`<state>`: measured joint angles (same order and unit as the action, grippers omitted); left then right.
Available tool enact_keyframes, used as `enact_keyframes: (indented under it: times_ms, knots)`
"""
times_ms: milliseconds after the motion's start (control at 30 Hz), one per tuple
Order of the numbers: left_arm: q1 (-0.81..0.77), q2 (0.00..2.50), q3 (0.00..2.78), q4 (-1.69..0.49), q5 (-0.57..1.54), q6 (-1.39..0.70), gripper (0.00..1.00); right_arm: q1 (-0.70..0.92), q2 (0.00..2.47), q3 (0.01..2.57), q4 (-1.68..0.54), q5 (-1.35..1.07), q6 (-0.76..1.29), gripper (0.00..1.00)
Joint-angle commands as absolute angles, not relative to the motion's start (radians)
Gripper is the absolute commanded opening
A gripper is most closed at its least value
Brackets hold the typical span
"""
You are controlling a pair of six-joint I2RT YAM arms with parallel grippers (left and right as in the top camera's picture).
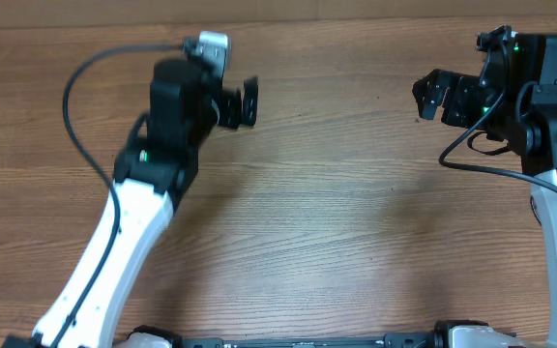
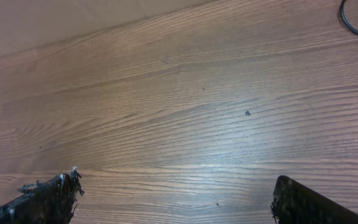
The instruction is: Untangle cables
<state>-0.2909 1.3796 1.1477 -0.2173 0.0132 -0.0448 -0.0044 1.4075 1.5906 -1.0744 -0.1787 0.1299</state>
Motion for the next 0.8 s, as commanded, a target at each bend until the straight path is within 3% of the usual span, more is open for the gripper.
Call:
enact_keyframes:
  times_ms: [0,167,500,767]
  knots:
    - [-0.288,1.226,0.947,-0.073,0.001,0.071,1.00,-0.001,1.411,1.615,-1.072,-0.178,0.122,1.00]
    - [-0.280,1.074,0.729,0.118,0.014,0.118,0.99,-0.001,1.411,1.615,-1.072,-0.178,0.122,1.00]
    - [-0.130,0.749,0.366,0.369,0.287,0.221,0.99,-0.001,1.411,1.615,-1.072,-0.178,0.122,1.00]
    - [-0.072,0.482,0.113,0.479,0.274,0.193,1.00,-0.001,1.411,1.615,-1.072,-0.178,0.122,1.00]
